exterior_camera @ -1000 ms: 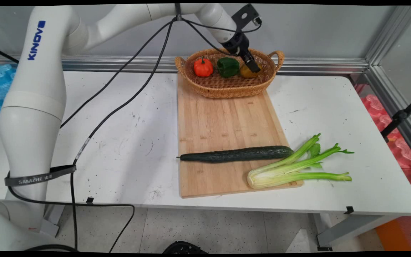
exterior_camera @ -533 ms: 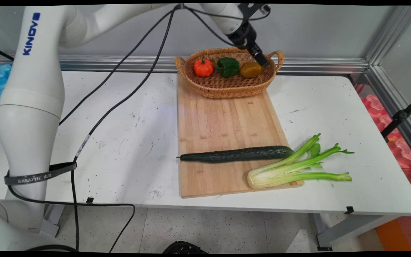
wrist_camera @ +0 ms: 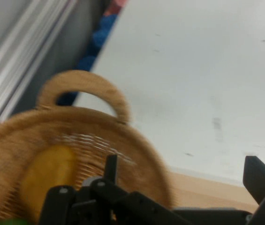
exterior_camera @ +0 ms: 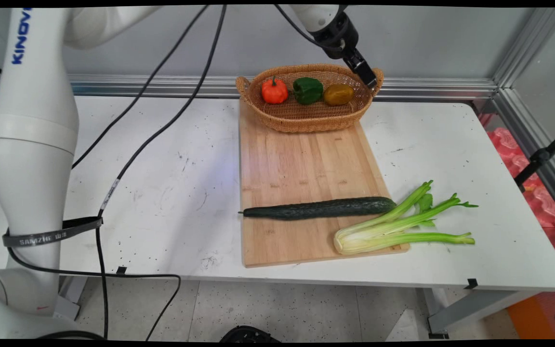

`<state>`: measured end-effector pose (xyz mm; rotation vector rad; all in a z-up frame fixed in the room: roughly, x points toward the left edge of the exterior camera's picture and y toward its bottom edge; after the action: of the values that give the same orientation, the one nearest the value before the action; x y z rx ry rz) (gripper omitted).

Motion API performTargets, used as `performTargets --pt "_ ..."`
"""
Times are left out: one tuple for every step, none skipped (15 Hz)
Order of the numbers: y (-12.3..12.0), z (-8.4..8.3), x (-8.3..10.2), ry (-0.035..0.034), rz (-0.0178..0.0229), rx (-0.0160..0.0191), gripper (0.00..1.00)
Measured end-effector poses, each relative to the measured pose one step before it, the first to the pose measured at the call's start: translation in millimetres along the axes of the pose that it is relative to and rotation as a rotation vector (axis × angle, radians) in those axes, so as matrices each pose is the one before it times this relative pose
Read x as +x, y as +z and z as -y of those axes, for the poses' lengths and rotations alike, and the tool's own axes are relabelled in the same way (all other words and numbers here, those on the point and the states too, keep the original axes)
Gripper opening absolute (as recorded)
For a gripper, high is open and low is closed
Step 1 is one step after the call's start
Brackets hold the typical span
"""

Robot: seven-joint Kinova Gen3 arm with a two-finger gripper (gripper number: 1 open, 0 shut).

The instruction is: Pick up the cucumber from the cutting board

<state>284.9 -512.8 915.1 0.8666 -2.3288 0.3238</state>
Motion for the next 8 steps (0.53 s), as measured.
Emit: performTargets --pt "-8.33 -8.06 -0.15 -0.00788 0.01107 -0.01666 1.0" --pt "-5.26 -5.69 -0.76 -0.00328 0.00812 -0.01061 1.0" --pt "-7.85 -8.0 -2.57 -0.00386 0.0138 -0.01246 1.0" --pt "-4.86 -5.54 -2.34 -0.0003 0.00974 -0.00788 1.0" --pt "-6.96 -8.19 -4.59 0.00337 0.01656 -0.00943 1.0" --pt "-6.18 -8.1 -5.3 0.00487 0.01727 -0.00893 1.0" --pt "-7.88 -10.17 -7.89 0.00802 0.02191 -0.01141 1.0" --pt "-5.22 -7.33 -6.22 0.00743 0.01638 -0.00872 1.0"
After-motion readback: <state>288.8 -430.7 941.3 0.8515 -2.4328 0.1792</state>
